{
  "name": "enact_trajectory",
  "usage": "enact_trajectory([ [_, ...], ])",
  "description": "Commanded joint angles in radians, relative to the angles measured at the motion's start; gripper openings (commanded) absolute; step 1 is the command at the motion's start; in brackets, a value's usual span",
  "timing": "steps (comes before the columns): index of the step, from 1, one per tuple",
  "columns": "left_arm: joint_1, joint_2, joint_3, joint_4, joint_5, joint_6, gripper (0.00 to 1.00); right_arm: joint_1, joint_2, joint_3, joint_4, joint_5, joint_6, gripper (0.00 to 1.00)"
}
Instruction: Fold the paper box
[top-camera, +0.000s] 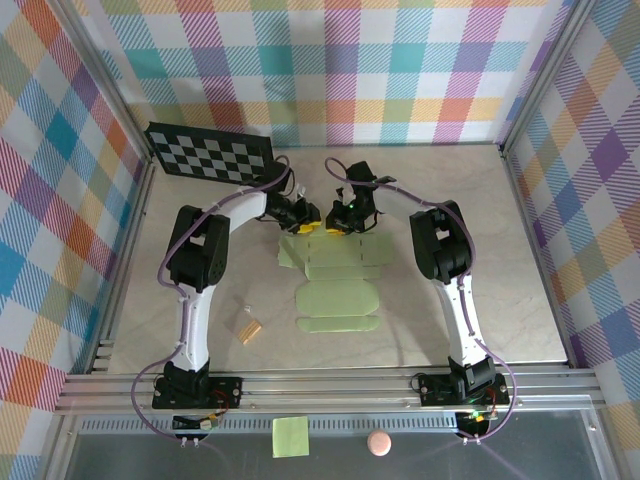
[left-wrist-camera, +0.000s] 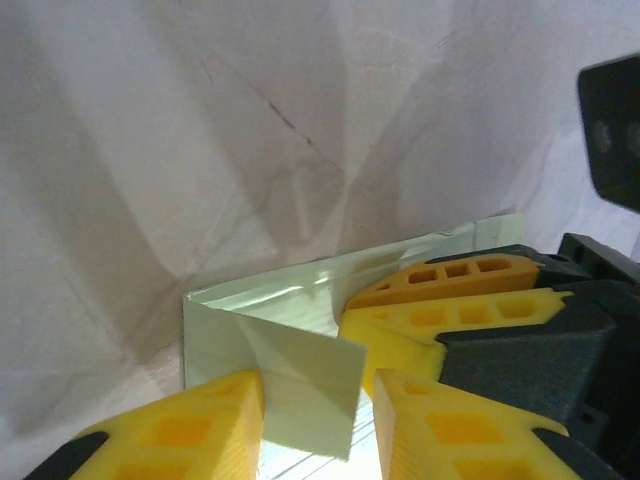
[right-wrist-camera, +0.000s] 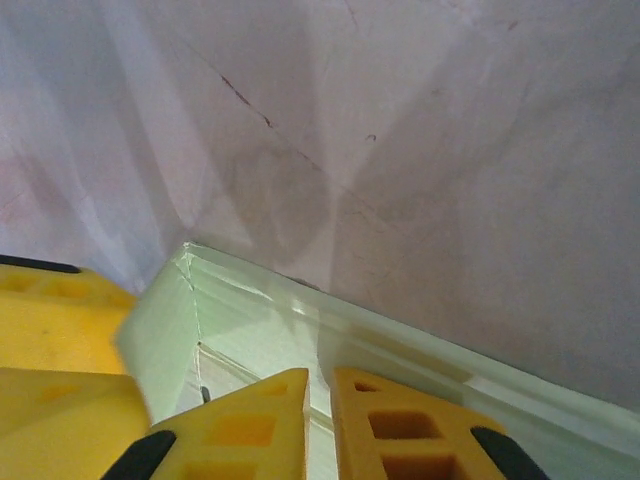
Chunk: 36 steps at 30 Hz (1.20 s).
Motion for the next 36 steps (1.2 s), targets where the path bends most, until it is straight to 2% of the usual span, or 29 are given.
enact_trajectory([
  [1, -0.012, 0.032, 0.034, 0.008, 0.035, -0.011, 0.30, -0.002, 0.007, -0.030, -0.062, 0.036, -0.015, 0.14],
  [11, -0.015, 0.087, 0.035, -0.034, 0.002, 0.010, 0.20, -0.002, 0.016, -0.032, -0.058, 0.030, -0.017, 0.08],
  [19, -0.035, 0.141, 0.111, -0.235, -0.067, 0.122, 0.17, -0.003, 0.007, -0.035, -0.057, 0.031, -0.016, 0.08],
  [22, -0.034, 0.076, 0.104, -0.236, -0.088, 0.132, 0.18, -0.003, -0.015, -0.018, -0.076, 0.029, -0.026, 0.08],
  [27, -0.026, -0.089, 0.061, -0.198, -0.123, 0.132, 0.26, -0.002, -0.112, -0.029, -0.092, 0.032, -0.034, 0.10],
  [36, 0.025, -0.334, -0.162, -0.152, -0.149, 0.152, 0.37, 0.005, -0.289, -0.179, -0.084, 0.013, -0.037, 0.18],
])
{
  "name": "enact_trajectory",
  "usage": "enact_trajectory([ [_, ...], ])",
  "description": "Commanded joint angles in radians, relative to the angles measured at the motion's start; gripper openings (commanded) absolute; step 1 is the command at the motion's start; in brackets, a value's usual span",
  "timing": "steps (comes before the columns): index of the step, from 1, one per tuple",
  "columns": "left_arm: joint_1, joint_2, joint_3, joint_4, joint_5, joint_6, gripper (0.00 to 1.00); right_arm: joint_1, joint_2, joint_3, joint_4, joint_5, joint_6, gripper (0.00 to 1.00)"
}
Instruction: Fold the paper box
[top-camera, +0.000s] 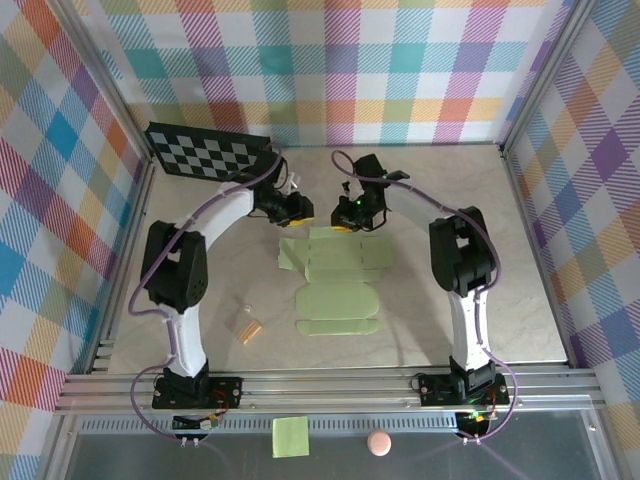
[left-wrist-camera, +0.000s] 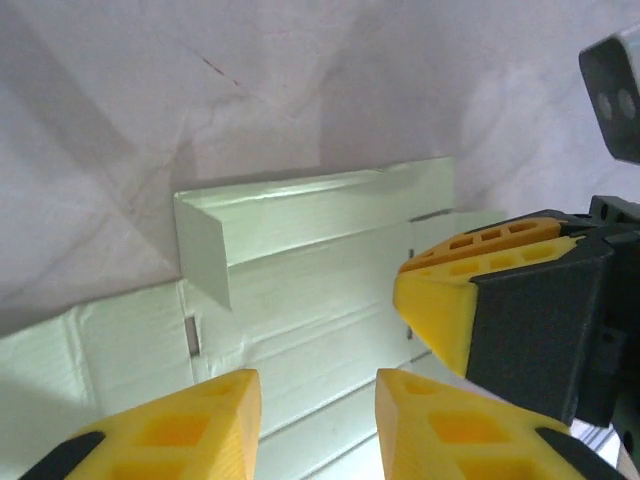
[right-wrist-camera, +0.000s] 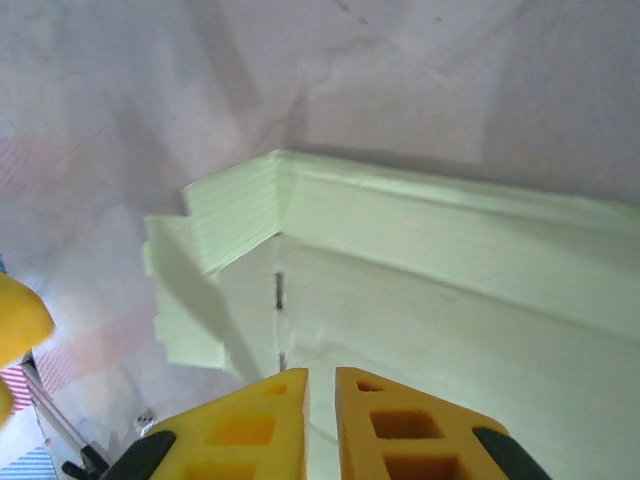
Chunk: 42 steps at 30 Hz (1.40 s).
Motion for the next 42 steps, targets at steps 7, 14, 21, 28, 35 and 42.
enact_trajectory([
  [7, 0.076, -0.143, -0.266, 0.043, -0.042, 0.029, 0.49, 0.017, -0.108, -0.186, 0.028, -0.038, -0.014, 0.27],
  [14, 0.104, -0.102, -0.323, 0.056, -0.055, 0.047, 0.56, 0.016, -0.080, -0.268, 0.118, -0.102, 0.019, 0.30],
  [21, 0.104, -0.035, -0.317, 0.073, -0.005, 0.044, 0.57, 0.013, -0.043, -0.286, 0.155, -0.123, 0.028, 0.32],
  [28, 0.104, 0.017, -0.323, 0.137, 0.078, 0.031, 0.54, 0.007, -0.028, -0.310, 0.183, -0.132, 0.032, 0.32],
  [35, 0.104, 0.025, -0.357, 0.209, 0.131, 0.004, 0.43, 0.002, -0.015, -0.330, 0.209, -0.134, 0.040, 0.32],
  [42, 0.103, 0.047, -0.363, 0.239, 0.169, -0.008, 0.38, 0.002, -0.007, -0.331, 0.217, -0.137, 0.043, 0.32],
])
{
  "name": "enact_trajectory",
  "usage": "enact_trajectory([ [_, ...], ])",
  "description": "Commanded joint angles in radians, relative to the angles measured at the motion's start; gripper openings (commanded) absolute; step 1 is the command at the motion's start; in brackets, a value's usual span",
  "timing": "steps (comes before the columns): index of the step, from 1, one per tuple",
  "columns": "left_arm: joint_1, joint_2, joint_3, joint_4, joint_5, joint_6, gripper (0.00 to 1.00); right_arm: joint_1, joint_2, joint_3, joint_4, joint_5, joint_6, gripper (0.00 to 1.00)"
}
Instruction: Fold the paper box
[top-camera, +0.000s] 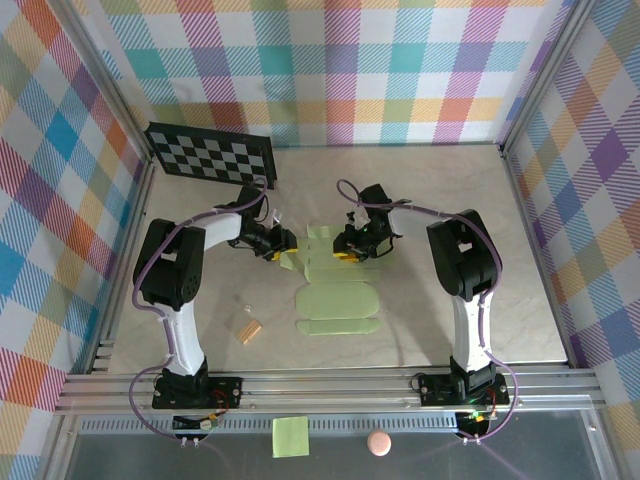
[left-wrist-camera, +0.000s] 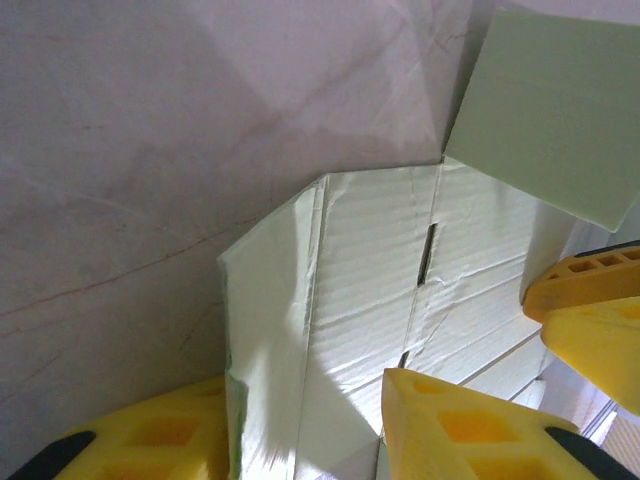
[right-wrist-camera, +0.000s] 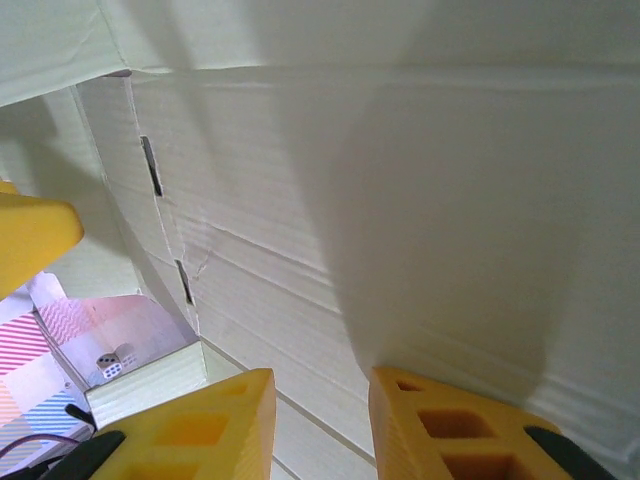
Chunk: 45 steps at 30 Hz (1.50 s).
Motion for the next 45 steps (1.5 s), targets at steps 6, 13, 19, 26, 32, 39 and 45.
enact_trajectory([
  [6, -0.007, 0.025, -0.013, 0.053, 0.068, -0.019, 0.37, -0.004, 0.028, -0.013, 0.021, -0.017, 0.009, 0.32],
  [13, -0.018, 0.031, -0.009, 0.059, 0.067, -0.021, 0.31, -0.005, 0.026, -0.015, 0.021, -0.019, 0.008, 0.32],
  [19, -0.018, 0.008, -0.014, 0.062, 0.052, -0.017, 0.19, -0.005, 0.015, -0.014, 0.015, -0.012, 0.005, 0.32],
  [26, -0.018, -0.070, -0.041, 0.140, 0.078, -0.015, 0.03, -0.006, -0.054, -0.022, 0.001, 0.027, -0.004, 0.31],
  [32, -0.017, -0.197, -0.075, 0.221, 0.121, -0.025, 0.00, -0.008, -0.219, -0.054, -0.005, 0.096, -0.022, 0.31],
  [39, -0.013, -0.364, -0.083, 0.276, 0.187, -0.009, 0.00, -0.010, -0.444, -0.057, -0.065, 0.199, -0.087, 0.31],
  [45, -0.013, -0.492, -0.060, 0.264, 0.280, 0.085, 0.00, -0.010, -0.630, -0.056, -0.082, 0.244, -0.186, 0.33],
])
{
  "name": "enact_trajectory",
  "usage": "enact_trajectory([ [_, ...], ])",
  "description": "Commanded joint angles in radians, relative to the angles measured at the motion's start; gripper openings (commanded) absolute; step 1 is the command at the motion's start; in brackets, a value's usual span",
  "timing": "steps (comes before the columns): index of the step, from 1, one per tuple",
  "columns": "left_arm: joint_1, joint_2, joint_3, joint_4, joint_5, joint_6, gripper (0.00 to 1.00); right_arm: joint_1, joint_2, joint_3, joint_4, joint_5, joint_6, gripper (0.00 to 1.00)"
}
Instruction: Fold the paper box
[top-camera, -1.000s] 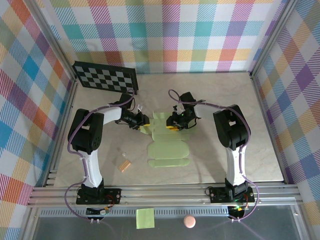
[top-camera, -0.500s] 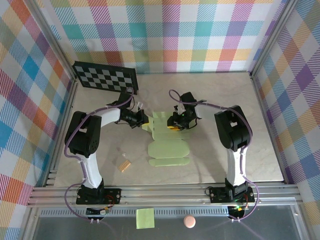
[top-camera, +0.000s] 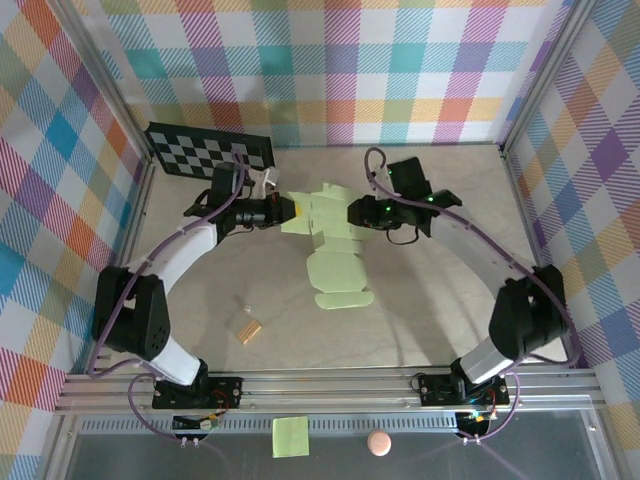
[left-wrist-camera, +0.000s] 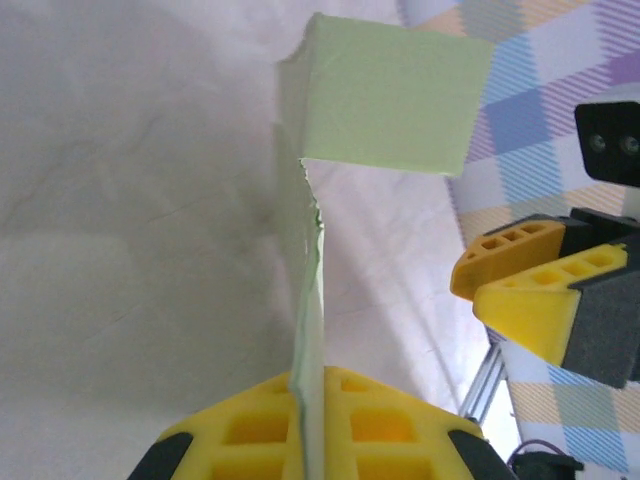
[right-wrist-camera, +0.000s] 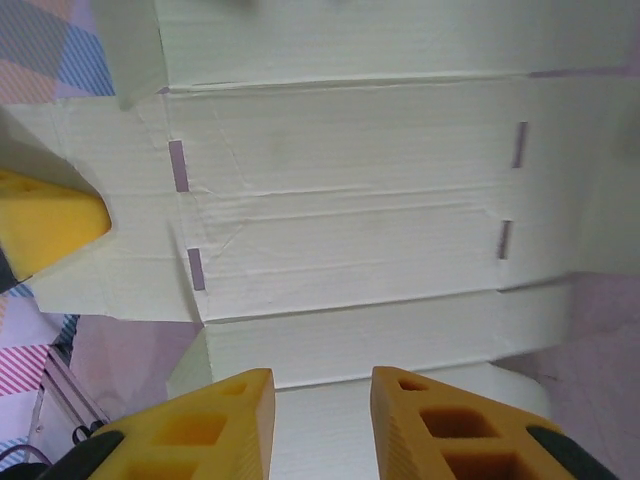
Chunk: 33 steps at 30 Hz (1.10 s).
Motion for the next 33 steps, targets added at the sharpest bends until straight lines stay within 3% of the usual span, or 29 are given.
enact_trajectory([
  [1, 0.003, -0.081, 0.019, 0.003, 0.098, 0.090, 0.00, -0.004, -0.094, 0.001, -0.030, 0.041, -0.104, 0.33],
  [13, -0.001, -0.339, 0.019, -0.079, 0.251, 0.391, 0.00, -0.004, -0.345, 0.016, -0.022, -0.086, -0.457, 0.38],
  [19, -0.002, -0.398, 0.039, -0.272, 0.322, 0.585, 0.00, -0.001, -0.361, 0.107, -0.153, -0.286, -0.690, 0.44],
  [24, -0.008, -0.493, -0.007, -0.338, 0.393, 0.773, 0.00, 0.000, -0.348, 0.202, -0.248, -0.350, -0.775, 0.45],
  [28, -0.007, -0.543, -0.030, -0.376, 0.401, 0.844, 0.00, 0.012, -0.320, 0.282, -0.319, -0.418, -0.810, 0.46],
  [33, -0.011, -0.542, 0.022, -0.570, 0.430, 1.018, 0.00, 0.057, -0.266, 0.408, -0.443, -0.411, -0.891, 0.48],
])
